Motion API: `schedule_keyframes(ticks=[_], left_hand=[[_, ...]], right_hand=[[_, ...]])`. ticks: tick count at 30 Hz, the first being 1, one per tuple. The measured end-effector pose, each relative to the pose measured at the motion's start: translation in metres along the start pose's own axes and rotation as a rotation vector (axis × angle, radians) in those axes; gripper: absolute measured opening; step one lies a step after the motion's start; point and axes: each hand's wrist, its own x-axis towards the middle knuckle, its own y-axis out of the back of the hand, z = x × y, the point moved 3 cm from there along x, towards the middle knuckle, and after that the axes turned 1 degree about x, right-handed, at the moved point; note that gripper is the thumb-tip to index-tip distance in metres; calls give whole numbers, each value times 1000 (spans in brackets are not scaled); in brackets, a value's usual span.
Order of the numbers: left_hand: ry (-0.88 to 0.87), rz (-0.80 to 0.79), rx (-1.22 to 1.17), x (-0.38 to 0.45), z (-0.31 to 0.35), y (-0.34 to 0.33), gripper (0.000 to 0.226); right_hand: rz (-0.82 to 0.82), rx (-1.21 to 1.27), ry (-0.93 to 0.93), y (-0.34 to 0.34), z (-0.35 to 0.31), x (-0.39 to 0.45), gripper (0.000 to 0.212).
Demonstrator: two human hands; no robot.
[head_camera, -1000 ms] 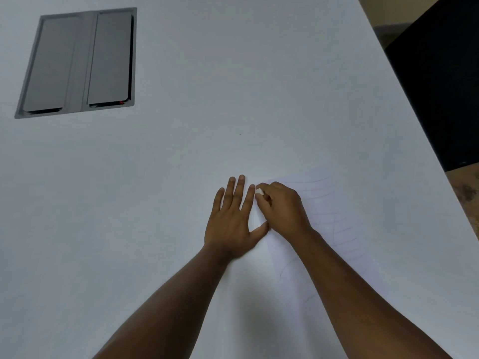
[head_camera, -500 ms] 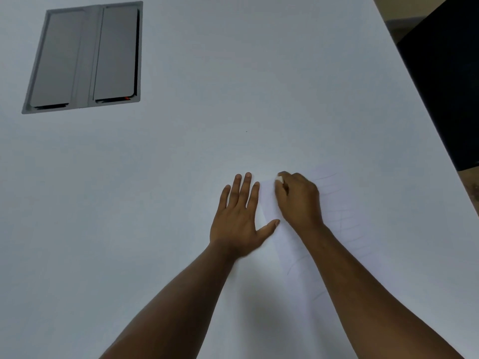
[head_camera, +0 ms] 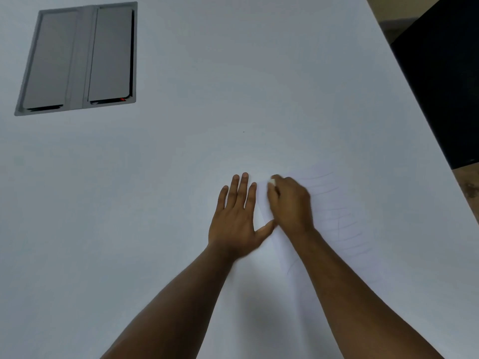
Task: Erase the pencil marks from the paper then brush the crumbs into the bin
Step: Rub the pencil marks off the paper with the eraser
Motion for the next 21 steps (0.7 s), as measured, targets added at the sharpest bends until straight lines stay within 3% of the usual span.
schedule_keyframes(ticks=[3,8,12,17,21], left_hand=[[17,2,-12,0,0,0,95],[3,3,4,0,-1,-1,96],[15,2,-22,0,1,0,96],[-7,-10,-1,1,-1,0,99],[7,-3,-21,0,0,-1,97]], right_hand=[[95,26,-120,10,14,11,20],[9,4,10,-5,-7,-6,19],[142,27,-157,14,22,10,20],[-7,26,45,-6,-13,-12,19],[106,-26,-74,6,8,3,18]])
